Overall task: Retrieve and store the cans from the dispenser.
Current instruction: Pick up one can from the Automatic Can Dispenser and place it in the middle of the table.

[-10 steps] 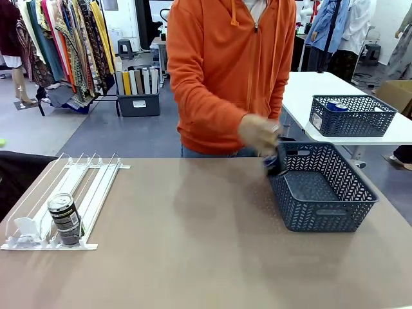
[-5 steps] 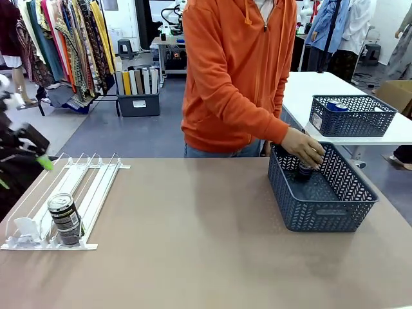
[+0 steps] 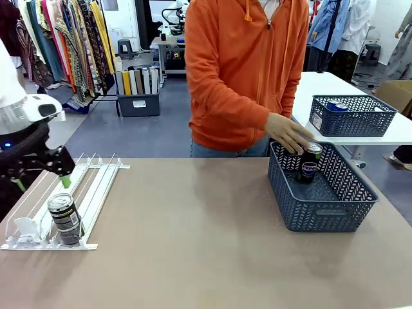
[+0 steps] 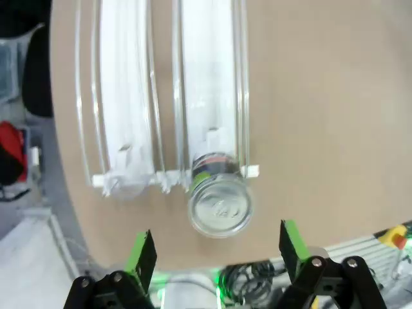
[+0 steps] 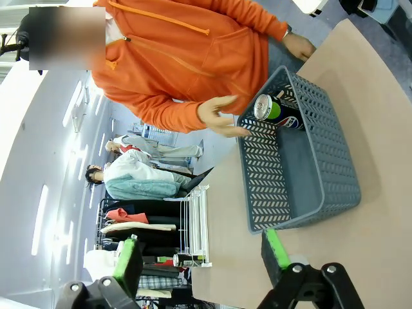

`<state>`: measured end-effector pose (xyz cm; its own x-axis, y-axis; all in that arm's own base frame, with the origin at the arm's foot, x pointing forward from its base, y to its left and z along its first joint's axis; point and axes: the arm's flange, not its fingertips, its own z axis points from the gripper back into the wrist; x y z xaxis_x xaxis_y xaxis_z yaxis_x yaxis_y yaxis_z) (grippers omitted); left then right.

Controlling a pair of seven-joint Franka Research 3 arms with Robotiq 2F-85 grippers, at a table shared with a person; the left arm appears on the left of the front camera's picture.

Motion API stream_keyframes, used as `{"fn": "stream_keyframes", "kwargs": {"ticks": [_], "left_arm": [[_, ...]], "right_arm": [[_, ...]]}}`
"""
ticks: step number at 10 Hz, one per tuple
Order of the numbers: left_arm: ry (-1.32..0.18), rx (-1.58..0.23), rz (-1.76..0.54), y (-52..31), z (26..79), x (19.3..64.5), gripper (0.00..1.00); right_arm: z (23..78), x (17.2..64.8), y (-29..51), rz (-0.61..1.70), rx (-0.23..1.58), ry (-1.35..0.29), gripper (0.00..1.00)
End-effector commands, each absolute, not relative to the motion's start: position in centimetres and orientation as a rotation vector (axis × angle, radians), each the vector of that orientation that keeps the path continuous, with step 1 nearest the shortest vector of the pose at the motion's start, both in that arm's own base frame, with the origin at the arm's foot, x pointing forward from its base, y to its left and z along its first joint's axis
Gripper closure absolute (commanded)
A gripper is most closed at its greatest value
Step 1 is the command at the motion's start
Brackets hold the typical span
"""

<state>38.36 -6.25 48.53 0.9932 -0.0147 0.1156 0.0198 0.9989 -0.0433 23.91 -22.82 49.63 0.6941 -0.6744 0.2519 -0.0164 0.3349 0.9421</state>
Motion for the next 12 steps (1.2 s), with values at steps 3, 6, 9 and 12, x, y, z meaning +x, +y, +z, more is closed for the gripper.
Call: {"fn": "stream_keyframes", "kwargs": {"ticks": [3, 6, 9, 12], "left_arm": [[-0.079, -0.03, 0.011, -5.2, 48.8, 37.9, 0.0], [-0.086, -0.099, -0.096, -6.2, 47.9, 37.9, 0.0], [-0.022, -0.088, -0.107, -6.9, 45.7, 38.6, 0.0], [0.064, -0.02, -0.041, -6.8, 42.0, 39.5, 0.0]], "right_arm": [[49.8, 24.2, -22.8, -0.461, 1.182, -0.745, 0.0], [49.8, 24.2, -22.8, -0.461, 1.182, -0.745, 0.0], [49.8, 24.2, -22.8, -0.461, 1.182, -0.745, 0.0], [49.8, 24.2, -22.8, -0.461, 1.182, -0.745, 0.0]]}}
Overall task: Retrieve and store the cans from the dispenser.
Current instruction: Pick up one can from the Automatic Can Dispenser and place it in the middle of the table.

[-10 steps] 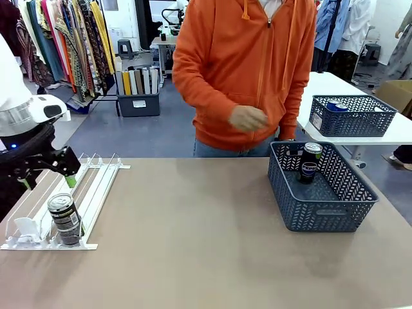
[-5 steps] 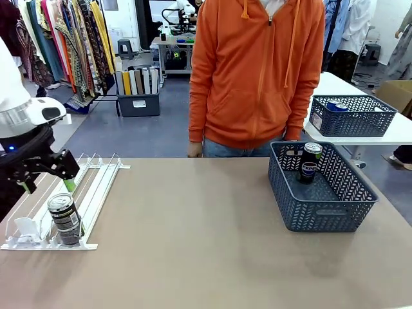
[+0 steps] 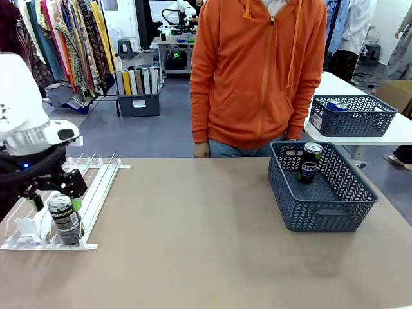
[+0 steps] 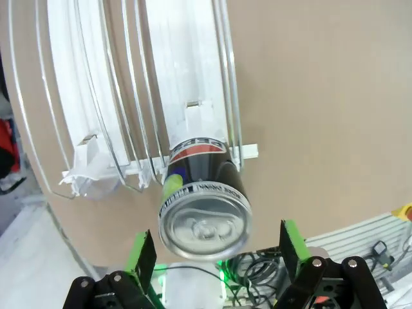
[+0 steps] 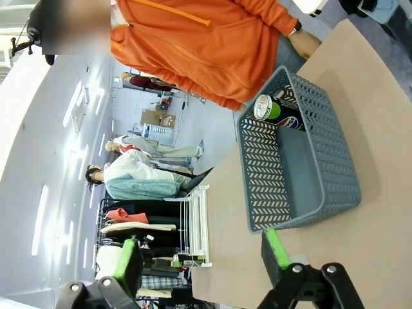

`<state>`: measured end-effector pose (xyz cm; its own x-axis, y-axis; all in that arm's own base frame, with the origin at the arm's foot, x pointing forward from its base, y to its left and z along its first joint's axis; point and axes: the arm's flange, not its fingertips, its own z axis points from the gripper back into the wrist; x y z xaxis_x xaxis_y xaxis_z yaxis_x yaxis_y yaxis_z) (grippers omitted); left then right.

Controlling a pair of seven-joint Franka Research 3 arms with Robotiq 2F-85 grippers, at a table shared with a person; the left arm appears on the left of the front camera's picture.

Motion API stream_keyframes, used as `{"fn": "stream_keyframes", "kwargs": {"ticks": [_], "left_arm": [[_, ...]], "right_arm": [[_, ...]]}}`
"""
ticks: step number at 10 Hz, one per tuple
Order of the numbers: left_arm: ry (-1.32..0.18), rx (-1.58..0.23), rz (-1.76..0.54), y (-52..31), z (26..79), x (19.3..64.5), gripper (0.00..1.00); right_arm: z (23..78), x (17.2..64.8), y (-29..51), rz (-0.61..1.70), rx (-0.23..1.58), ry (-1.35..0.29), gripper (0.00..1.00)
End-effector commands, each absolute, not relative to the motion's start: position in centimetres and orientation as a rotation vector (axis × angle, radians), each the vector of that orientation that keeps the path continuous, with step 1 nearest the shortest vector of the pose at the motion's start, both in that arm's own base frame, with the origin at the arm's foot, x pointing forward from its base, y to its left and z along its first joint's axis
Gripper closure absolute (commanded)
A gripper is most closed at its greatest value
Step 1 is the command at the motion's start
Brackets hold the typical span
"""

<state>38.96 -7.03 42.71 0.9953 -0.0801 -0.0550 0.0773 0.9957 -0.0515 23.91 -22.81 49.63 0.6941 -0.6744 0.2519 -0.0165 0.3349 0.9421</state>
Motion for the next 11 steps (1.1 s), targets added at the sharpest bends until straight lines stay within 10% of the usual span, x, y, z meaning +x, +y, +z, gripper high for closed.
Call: {"fn": "stream_keyframes", "kwargs": {"ticks": [1, 8, 9, 10, 11], "left_arm": [[0.089, -0.046, -0.043, -6.7, 41.2, 39.5, 0.0], [0.071, -0.09, -0.017, -7.1, 39.9, 40.6, 0.0], [0.061, -0.098, -0.015, -7.2, 39.8, 40.5, 0.25], [0.068, -0.085, -0.013, -7.3, 39.8, 40.6, 0.82], [0.061, -0.082, -0.013, -7.2, 39.8, 40.6, 1.0]], "right_arm": [[49.8, 24.2, -22.8, -0.461, 1.182, -0.745, 0.0], [49.8, 24.2, -22.8, -0.461, 1.182, -0.745, 0.0], [49.8, 24.2, -22.8, -0.461, 1.182, -0.745, 0.0], [49.8, 24.2, -22.8, -0.461, 1.182, -0.745, 0.0], [49.8, 24.2, -22.8, -0.461, 1.182, -0.745, 0.0]]}}
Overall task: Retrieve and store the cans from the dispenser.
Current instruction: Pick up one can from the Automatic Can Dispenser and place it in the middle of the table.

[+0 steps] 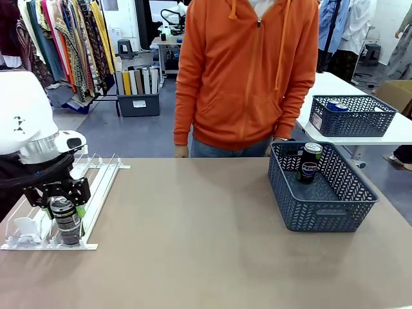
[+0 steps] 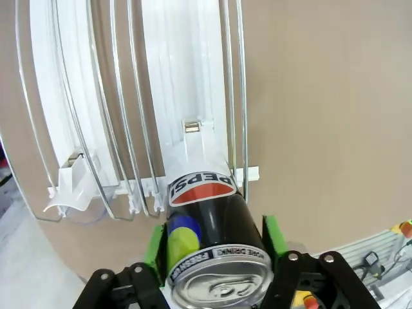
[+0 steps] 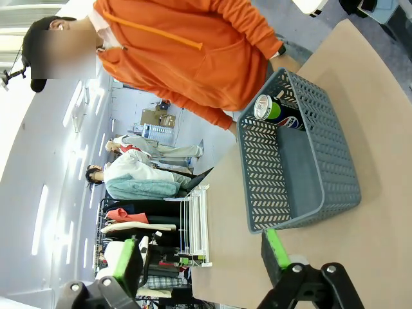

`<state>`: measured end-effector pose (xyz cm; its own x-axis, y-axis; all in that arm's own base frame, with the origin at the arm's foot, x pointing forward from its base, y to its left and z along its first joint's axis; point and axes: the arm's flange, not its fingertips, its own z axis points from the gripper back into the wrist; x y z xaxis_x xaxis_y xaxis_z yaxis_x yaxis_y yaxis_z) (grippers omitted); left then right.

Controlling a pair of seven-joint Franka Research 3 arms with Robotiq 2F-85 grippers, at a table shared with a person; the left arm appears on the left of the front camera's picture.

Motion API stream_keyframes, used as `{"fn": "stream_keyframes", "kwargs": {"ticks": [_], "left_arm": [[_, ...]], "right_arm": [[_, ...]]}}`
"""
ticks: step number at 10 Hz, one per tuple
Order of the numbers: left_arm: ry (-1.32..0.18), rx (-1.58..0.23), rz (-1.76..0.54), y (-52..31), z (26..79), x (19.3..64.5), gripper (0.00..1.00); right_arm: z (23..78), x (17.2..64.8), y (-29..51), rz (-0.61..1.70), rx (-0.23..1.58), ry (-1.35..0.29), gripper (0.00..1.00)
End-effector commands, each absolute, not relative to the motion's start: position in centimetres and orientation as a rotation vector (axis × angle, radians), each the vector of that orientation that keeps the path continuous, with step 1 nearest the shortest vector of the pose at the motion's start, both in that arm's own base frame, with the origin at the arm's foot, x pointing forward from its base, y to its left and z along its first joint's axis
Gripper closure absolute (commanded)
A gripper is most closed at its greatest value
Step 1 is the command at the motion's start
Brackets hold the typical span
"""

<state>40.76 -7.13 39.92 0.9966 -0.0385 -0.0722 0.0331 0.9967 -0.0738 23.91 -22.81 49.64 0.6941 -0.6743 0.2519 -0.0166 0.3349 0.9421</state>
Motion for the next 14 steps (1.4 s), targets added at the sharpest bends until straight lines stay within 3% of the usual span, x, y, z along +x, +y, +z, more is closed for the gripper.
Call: {"fn": "stream_keyframes", "kwargs": {"ticks": [1, 7, 10, 12, 14], "left_arm": [[0.061, -0.076, -0.009, -7.1, 40.0, 40.6, 1.0], [0.03, -0.051, 0.002, -6.5, 41.5, 40.5, 1.0], [-0.094, -0.078, 0.037, -5.4, 49.9, 38.2, 1.0], [-0.169, -0.208, 0.076, -4.1, 55.6, 35.2, 1.0], [-0.248, -0.359, 0.101, -1.7, 58.0, 32.5, 1.0]], "right_arm": [[49.8, 24.2, -22.8, -0.461, 1.182, -0.745, 0.0], [49.8, 24.2, -22.8, -0.461, 1.182, -0.745, 0.0], [49.8, 24.2, -22.8, -0.461, 1.182, -0.745, 0.0], [49.8, 24.2, -22.8, -0.461, 1.182, -0.745, 0.0], [49.8, 24.2, -22.8, -0.461, 1.182, -0.745, 0.0]]}}
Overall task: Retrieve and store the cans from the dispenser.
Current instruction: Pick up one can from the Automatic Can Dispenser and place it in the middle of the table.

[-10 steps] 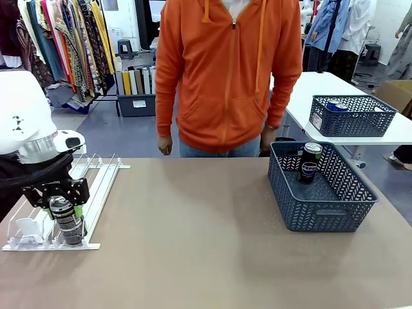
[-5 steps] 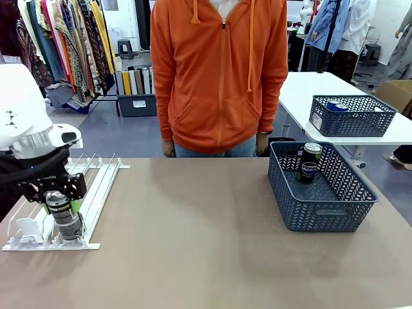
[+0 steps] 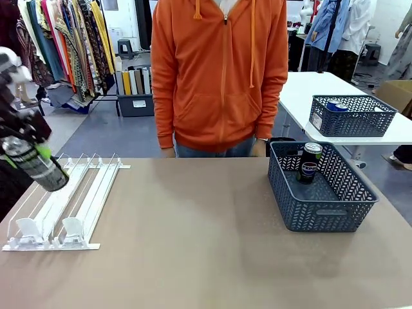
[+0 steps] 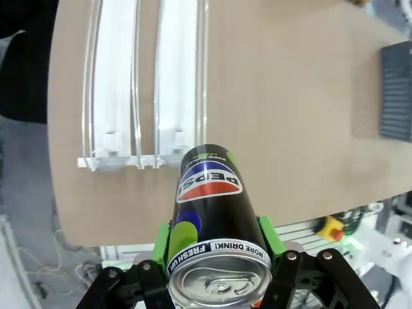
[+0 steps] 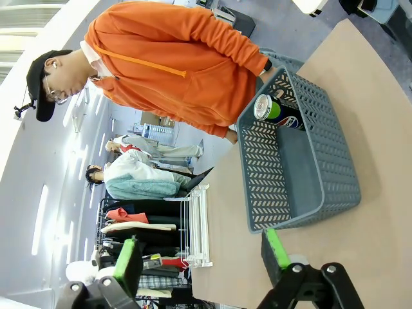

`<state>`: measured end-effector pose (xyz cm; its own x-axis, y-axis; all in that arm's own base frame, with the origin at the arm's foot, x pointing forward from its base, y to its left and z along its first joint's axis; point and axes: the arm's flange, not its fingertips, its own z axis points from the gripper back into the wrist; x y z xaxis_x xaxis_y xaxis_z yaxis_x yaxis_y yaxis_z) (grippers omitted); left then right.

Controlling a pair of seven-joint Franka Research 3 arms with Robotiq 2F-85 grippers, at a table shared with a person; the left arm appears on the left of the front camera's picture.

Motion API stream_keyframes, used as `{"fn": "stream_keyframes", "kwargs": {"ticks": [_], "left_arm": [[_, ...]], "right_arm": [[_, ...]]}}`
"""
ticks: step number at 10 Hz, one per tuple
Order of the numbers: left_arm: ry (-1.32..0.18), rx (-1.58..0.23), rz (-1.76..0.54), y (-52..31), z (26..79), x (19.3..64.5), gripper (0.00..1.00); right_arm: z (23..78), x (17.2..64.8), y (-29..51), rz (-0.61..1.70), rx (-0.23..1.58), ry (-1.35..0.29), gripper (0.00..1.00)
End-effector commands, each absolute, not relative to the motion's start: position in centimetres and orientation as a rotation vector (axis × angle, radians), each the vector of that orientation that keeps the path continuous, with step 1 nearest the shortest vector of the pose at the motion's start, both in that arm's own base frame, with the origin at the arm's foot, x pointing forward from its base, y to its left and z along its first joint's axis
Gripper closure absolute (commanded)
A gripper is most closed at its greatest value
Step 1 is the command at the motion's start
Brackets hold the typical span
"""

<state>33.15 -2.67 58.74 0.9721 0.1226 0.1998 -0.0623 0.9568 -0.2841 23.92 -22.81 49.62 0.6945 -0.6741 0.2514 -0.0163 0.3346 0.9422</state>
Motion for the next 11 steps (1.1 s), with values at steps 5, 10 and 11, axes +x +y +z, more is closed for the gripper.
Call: {"fn": "stream_keyframes", "kwargs": {"ticks": [5, 10, 11], "left_arm": [[-0.193, -0.713, 0.301, 6.8, 52.8, 29.3, 1.0], [-0.215, -0.769, 0.237, 5.5, 52.4, 31.0, 1.0], [-0.212, -0.772, 0.175, 3.7, 53.0, 32.2, 1.0]], "right_arm": [[49.8, 24.2, -22.8, -0.461, 1.182, -0.745, 0.0], [49.8, 24.2, -22.8, -0.461, 1.182, -0.745, 0.0], [49.8, 24.2, -22.8, -0.461, 1.182, -0.745, 0.0]]}}
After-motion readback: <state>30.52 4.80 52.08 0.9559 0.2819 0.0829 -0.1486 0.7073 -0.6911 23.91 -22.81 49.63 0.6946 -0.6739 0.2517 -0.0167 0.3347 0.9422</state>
